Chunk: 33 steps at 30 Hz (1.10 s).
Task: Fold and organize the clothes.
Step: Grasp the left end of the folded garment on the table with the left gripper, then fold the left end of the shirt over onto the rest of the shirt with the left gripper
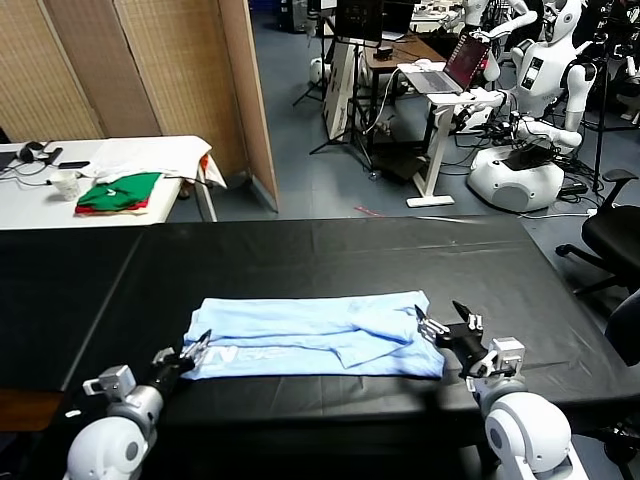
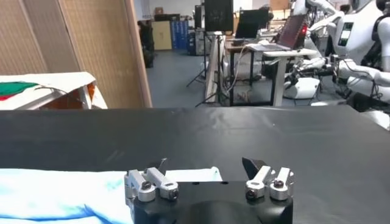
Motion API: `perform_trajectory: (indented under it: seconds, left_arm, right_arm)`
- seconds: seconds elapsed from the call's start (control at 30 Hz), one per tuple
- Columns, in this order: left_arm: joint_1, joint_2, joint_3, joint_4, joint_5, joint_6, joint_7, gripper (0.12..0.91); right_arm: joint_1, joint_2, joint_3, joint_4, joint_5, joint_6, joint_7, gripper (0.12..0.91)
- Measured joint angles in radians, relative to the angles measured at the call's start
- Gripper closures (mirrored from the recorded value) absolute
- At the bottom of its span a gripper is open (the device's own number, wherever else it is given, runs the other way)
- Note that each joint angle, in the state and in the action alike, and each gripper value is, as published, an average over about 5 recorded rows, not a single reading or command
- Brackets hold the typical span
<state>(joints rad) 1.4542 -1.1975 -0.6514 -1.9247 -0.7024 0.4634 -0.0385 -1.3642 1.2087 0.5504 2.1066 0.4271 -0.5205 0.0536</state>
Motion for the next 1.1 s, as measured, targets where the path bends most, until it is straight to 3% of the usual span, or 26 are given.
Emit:
perform_trajectory:
  seconds: [0.13, 0.23, 0.47, 0.87, 1.1]
  left_arm:
    - [0.002, -0.005, 0.006, 0.000, 0.010, 0.006, 0.001, 0.796]
    - [0.001, -0.006, 0.010, 0.000, 0.018, 0.013, 0.001, 0.853]
    - [0.003, 0.004, 0.010, -0.016, 0.116, 0.009, 0.000, 0.845]
    - [0.039, 0.125, -0.059, -0.012, 0.480, -0.093, 0.005, 0.845]
    - [0.068, 0.156, -0.077, -0.038, 0.448, -0.113, 0.003, 0.845]
  right_arm:
    - [0.001, 0.001, 0.000, 0.000, -0.002, 0.001, -0.005, 0.118]
    - [0.003, 0.002, -0.001, 0.000, -0.003, 0.002, -0.006, 0.118]
    - [0.004, 0.007, -0.006, 0.000, -0.006, 0.003, -0.006, 0.118]
    - [-0.009, 0.020, 0.007, -0.005, -0.002, 0.011, -0.003, 0.118]
    - [-0.030, 0.047, 0.008, -0.005, -0.024, 0.023, -0.004, 0.118]
